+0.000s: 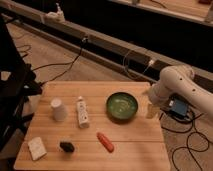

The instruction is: Place the ceramic cup over the eraser

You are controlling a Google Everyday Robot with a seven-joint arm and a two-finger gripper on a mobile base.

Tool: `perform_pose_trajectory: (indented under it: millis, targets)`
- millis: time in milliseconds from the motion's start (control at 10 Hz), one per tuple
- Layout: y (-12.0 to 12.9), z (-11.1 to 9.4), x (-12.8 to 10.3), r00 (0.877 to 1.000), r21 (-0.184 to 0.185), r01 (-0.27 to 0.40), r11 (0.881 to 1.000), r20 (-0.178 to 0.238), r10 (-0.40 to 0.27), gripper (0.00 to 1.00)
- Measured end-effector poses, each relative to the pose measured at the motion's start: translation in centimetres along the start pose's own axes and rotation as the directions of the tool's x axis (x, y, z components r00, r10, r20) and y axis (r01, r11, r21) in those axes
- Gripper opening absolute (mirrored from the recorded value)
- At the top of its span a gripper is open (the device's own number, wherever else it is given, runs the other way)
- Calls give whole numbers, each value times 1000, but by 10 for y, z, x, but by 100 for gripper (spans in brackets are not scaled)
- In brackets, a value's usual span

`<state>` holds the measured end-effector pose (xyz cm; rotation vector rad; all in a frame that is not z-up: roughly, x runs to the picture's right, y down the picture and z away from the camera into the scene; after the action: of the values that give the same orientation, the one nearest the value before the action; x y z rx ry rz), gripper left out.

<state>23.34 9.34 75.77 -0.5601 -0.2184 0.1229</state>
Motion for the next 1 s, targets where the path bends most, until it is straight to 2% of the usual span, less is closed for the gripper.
perform_pose_trajectory:
  millis: [1000]
  targets:
    - [0, 0, 0, 1000, 0, 0, 1000, 0, 0, 80]
